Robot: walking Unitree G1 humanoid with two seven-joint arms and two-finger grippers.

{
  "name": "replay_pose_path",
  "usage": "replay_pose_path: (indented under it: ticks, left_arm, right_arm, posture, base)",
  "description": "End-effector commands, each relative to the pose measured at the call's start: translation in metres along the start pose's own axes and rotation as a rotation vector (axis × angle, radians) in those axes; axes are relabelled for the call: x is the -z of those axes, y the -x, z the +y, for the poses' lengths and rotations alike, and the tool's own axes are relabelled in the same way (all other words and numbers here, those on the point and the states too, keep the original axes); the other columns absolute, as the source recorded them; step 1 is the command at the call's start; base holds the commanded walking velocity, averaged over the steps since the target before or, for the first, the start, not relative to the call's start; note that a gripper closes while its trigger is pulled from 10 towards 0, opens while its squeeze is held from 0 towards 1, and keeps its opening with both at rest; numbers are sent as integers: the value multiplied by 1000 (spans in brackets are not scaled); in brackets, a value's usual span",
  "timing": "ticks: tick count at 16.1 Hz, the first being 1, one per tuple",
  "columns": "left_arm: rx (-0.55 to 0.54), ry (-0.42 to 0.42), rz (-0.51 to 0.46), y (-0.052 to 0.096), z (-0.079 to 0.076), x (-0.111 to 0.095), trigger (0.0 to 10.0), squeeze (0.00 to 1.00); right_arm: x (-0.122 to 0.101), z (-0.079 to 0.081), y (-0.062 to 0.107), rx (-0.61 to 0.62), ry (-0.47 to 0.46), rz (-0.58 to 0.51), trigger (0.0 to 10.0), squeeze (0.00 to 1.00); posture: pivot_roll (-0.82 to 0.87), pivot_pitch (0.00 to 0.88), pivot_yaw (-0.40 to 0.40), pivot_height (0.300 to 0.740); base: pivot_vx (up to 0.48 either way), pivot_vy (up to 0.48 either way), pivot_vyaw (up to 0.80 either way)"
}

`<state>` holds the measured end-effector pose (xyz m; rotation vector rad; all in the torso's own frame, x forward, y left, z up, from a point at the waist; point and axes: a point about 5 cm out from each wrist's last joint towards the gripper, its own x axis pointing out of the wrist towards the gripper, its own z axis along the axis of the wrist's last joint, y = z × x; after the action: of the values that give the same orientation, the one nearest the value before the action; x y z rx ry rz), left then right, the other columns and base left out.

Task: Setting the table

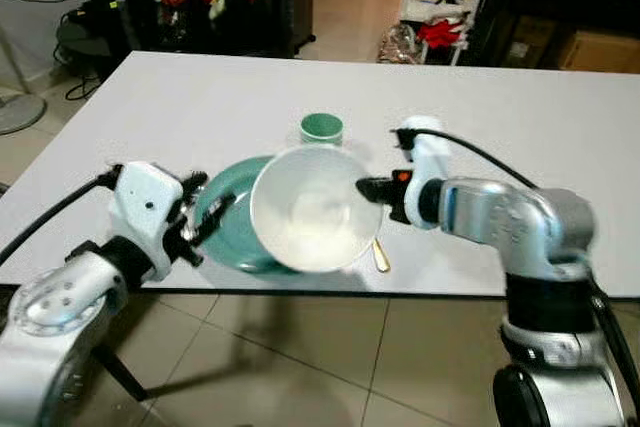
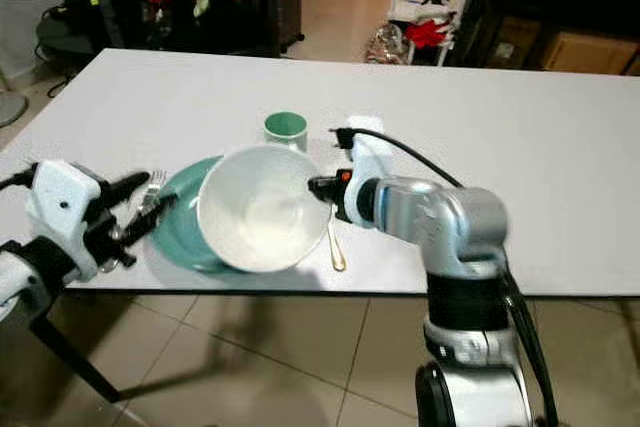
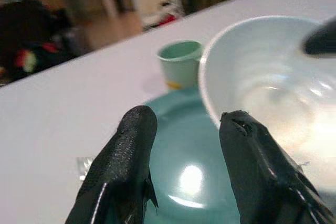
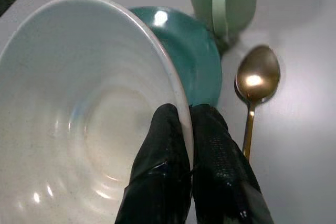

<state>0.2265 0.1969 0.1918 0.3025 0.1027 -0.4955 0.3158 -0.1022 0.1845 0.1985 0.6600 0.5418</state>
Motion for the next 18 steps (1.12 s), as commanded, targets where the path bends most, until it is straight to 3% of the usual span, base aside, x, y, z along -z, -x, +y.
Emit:
replay_pose_path:
  ticks: [1,7,12,18]
  left_arm:
    - [41,-10,9,5,3,-4,10000,0]
    - [163,-29,96,19,5,-3,10000,0]
    - [150,-12,119,22,6,-2,10000,0]
    - [166,-8,137,27,6,-2,10000,0]
  right_arm:
    - [-14,4,-3,-18,19,-38,10000,0]
    - [-31,14,-37,-63,-16,-15,10000,0]
    - [-37,28,-64,-73,15,-14,10000,0]
    - [-34,39,-75,-100,64,49,10000,0]
  posture:
    - [-40,11,-9,740]
    - [-34,19,-12,740]
    - [-25,38,-17,740]
    - [-21,45,-22,740]
  base:
    - [0,0,0]
    - [0,0,0]
    - [0,0,0]
    - [0,0,0]
